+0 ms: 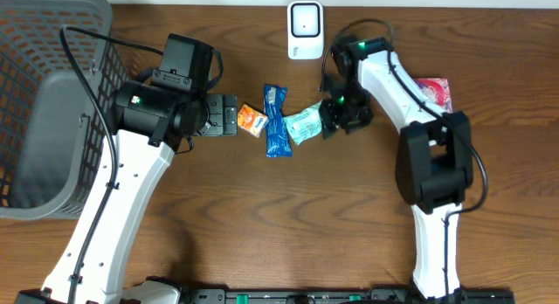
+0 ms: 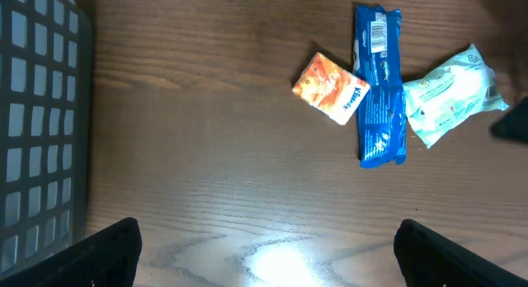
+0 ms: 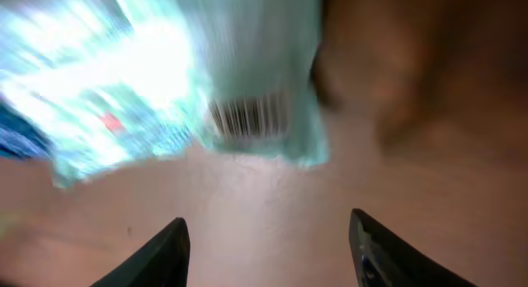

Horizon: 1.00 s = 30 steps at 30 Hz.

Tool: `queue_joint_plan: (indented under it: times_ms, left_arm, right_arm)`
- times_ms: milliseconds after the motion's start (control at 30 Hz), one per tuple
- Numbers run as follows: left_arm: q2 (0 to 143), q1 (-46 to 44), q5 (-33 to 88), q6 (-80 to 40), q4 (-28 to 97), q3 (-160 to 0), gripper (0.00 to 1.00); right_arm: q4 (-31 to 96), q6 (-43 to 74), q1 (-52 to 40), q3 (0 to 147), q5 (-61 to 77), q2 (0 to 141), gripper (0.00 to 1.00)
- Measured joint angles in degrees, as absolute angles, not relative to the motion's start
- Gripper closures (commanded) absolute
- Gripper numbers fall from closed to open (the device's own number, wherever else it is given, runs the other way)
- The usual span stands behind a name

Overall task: Scan the item barcode
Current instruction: 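Lift the green pack with the right gripper and carry it right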

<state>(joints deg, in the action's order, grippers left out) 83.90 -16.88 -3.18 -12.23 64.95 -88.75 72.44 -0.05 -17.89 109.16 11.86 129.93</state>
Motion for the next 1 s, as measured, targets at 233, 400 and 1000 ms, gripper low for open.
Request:
queue_joint_plan:
  times_ms: [233,400,1000]
  left_arm:
    - [83.90,-16.88,-3.18,-12.23,64.97,-88.75,0.02]
    - [83.90,-16.88,-3.18,-12.23,64.95,-88.75,0.02]
    - [83.90,-16.88,-3.18,-12.23,64.95,-88.75,0.02]
  right_arm:
    - [65.10,7.51,-18.13,109.67,16.88,126.15,0.41]
    - [67.44,14.00,-21.56,109.65,23.53,126.17,0.45]
    - [44.25,51.96,-23.92,92.38,20.78,126.08,0.44]
